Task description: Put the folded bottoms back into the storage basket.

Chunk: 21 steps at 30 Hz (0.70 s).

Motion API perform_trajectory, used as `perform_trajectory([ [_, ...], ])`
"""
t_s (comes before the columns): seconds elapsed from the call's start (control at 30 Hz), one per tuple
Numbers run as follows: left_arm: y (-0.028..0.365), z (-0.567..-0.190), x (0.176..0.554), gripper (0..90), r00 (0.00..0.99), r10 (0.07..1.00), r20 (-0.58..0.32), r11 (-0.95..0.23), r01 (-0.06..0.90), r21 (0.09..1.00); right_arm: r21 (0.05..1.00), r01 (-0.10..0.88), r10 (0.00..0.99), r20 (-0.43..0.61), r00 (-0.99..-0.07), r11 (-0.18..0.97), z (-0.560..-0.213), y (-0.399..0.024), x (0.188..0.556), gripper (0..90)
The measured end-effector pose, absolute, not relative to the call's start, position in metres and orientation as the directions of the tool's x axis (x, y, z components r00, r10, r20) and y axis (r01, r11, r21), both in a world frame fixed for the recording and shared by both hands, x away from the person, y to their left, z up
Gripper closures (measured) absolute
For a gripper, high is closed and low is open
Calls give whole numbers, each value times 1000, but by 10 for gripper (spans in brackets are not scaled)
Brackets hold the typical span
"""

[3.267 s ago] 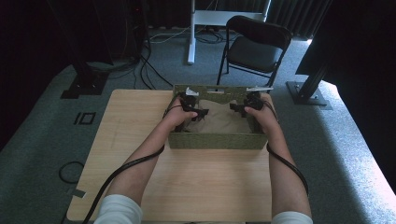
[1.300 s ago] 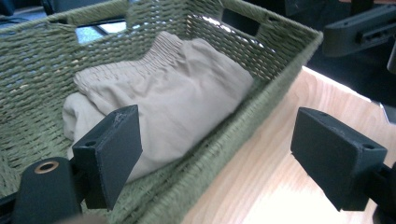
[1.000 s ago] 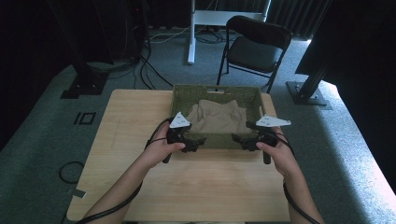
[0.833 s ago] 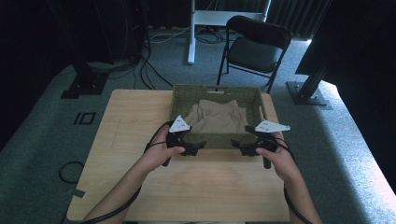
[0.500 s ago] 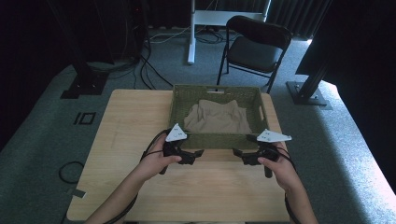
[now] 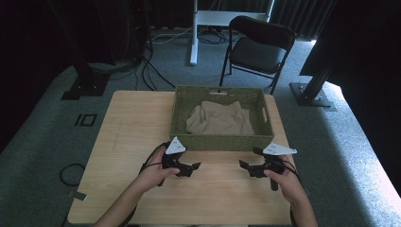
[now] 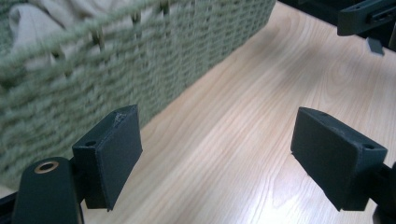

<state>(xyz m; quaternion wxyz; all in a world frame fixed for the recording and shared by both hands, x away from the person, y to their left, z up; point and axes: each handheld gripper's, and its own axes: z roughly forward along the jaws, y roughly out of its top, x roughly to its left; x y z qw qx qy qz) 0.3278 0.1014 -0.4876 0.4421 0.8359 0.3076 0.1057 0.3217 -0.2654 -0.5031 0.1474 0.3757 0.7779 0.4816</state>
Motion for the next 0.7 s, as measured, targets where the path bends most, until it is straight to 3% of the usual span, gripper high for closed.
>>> perform_trajectory([
  [0.23, 111, -503, 324, 175, 769, 638, -52, -449, 425, 786, 834, 481, 758, 125, -640, 269, -525, -273, 318, 122],
  [0.7, 138, -530, 321, 175, 710, 697, -102, -398, 501, 768, 796, 523, 802, 83, -592, 304, -549, -285, 309, 122],
])
